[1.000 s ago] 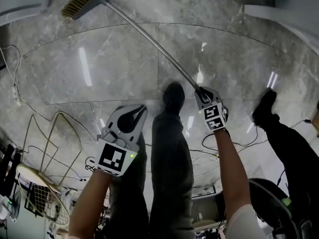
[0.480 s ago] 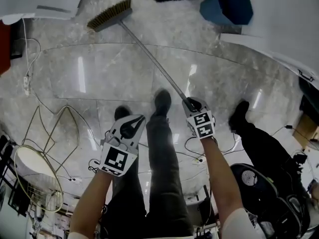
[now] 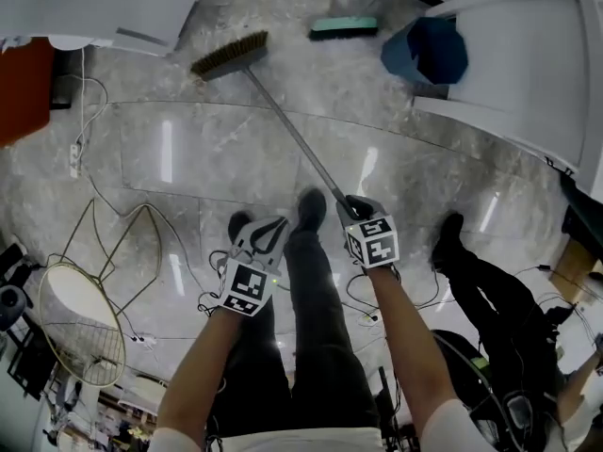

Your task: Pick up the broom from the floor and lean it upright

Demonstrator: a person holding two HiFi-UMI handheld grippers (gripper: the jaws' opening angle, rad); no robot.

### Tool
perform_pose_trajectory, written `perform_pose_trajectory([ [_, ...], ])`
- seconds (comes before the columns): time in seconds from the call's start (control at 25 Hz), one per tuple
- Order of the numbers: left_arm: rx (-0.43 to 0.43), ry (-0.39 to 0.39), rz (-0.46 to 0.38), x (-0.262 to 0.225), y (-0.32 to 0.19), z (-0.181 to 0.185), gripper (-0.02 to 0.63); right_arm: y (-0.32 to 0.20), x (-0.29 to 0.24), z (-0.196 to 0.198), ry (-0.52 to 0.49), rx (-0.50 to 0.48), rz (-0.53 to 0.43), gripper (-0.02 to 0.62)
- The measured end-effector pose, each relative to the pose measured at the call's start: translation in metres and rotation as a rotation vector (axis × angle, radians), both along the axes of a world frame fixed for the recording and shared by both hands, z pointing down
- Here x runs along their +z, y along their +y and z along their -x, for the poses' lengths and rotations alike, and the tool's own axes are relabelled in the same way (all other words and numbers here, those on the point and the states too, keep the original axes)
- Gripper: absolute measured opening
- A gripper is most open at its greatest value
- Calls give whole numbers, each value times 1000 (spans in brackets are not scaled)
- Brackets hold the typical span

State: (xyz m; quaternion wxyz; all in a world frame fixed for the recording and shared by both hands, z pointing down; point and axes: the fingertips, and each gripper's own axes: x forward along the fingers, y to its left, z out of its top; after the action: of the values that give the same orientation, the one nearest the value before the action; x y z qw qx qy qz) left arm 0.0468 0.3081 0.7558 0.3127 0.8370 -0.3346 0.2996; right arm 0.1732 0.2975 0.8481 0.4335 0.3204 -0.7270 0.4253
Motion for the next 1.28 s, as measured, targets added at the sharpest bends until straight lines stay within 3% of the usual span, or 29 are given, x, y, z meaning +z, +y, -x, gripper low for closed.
perform_pose_trajectory([
  [0.24,70,-49,11,19,-8,-21,12,-20,-25,8,-15,5,30,86],
  [0.36,154,-63,-41,21,-19,-29,18,-26,-33,11,-17,12,47,86],
  [0.48,255,-77,-85,31,-30,-43,145,-33,-38,14,-28,15,54,86],
  [0.64,389,-98,-149,44,-52,-66,198,-48,-47,15,-42,19,59,86],
  [1.0,637,-189,-342,57,-90,-93,216,-78,-79,27,-77,33,57,86],
  [1.2,694,-205,-421,46,-120,-104,216,-102,-99,38,-107,43,35,86],
  [1.28,720,-199,-446,40,-127,-109,188,-111,-105,39,-103,55,17,87],
])
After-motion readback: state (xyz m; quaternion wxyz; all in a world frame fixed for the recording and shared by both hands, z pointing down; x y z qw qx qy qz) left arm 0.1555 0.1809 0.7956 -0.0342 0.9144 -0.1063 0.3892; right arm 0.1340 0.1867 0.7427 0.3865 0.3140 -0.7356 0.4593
